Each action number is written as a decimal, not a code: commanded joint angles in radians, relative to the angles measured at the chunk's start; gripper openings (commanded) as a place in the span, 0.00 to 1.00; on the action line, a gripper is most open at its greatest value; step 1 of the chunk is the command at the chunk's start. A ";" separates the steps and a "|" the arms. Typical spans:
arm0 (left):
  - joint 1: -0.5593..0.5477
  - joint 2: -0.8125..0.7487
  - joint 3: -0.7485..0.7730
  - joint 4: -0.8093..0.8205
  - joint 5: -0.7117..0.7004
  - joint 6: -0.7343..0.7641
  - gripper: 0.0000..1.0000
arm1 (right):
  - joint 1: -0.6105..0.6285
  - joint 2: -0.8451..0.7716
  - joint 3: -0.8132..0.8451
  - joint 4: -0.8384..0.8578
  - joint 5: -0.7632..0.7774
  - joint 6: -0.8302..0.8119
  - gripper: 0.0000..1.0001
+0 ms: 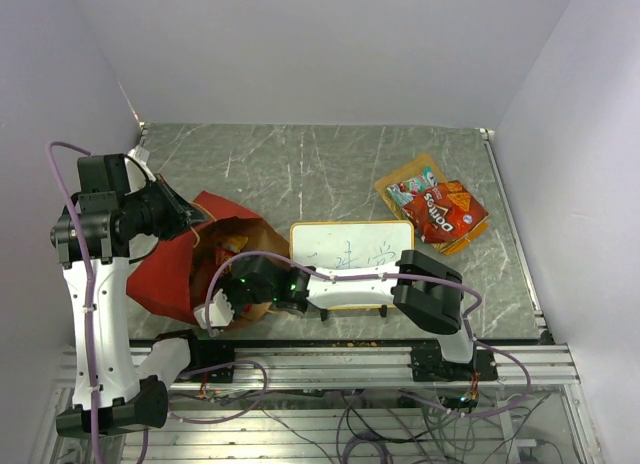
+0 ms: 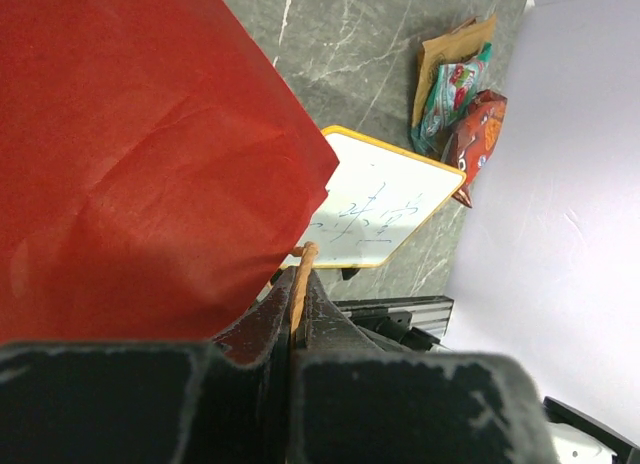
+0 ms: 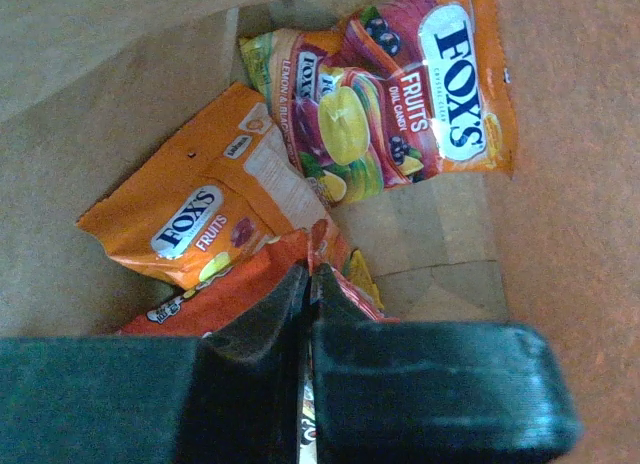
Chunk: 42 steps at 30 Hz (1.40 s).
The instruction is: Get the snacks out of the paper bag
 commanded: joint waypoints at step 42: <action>-0.005 -0.090 -0.020 0.115 -0.089 -0.083 0.07 | -0.113 -0.596 -0.147 0.221 0.132 0.593 0.00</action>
